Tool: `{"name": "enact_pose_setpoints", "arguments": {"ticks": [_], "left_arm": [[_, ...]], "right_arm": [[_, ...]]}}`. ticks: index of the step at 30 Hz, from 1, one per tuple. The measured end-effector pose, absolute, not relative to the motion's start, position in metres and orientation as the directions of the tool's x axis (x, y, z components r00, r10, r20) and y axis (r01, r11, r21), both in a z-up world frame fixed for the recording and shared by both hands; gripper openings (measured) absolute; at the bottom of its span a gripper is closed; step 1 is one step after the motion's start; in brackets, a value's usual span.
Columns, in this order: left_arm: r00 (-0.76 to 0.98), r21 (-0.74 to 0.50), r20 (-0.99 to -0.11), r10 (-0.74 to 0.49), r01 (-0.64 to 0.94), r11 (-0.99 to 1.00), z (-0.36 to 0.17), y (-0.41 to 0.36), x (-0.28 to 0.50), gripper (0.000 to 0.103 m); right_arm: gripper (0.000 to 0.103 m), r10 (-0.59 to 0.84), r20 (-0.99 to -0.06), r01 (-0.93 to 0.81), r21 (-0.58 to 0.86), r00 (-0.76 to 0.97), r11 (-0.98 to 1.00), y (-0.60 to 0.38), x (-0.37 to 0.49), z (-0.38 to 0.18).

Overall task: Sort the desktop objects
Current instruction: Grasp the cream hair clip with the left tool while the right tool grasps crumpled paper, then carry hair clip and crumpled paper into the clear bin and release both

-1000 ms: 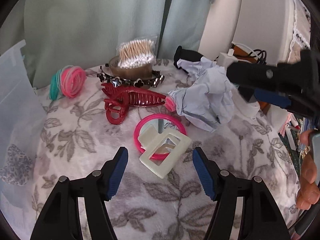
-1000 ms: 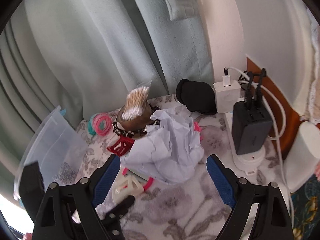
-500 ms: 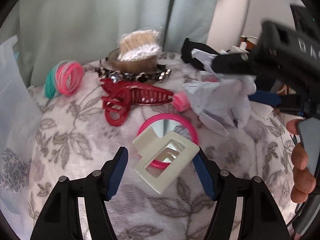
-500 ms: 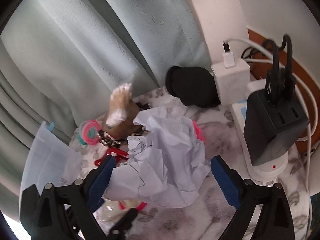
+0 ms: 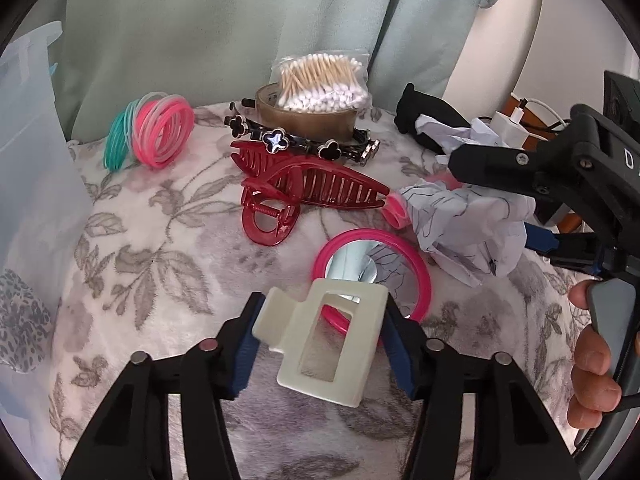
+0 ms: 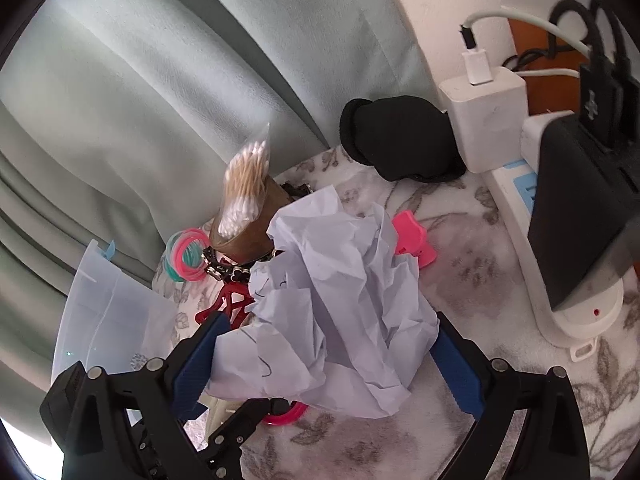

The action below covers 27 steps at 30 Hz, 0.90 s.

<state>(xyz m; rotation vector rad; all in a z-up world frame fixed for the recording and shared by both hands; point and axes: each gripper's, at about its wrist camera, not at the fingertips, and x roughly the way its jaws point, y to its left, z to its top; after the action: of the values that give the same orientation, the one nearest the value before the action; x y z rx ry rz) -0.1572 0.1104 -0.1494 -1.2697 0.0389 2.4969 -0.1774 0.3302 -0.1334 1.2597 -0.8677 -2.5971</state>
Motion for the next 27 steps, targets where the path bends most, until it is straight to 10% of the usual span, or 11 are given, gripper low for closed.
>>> {"name": "enact_pose_setpoints", "arguments": {"ticks": [27], "left_arm": [[-0.565, -0.186, -0.759, 0.324, -0.289, -0.939, -0.124, 0.100, -0.119, 0.055]], "right_arm": [[0.092, -0.336, -0.651, -0.152, 0.574, -0.681, -0.805, 0.328, -0.102, -0.094]]}}
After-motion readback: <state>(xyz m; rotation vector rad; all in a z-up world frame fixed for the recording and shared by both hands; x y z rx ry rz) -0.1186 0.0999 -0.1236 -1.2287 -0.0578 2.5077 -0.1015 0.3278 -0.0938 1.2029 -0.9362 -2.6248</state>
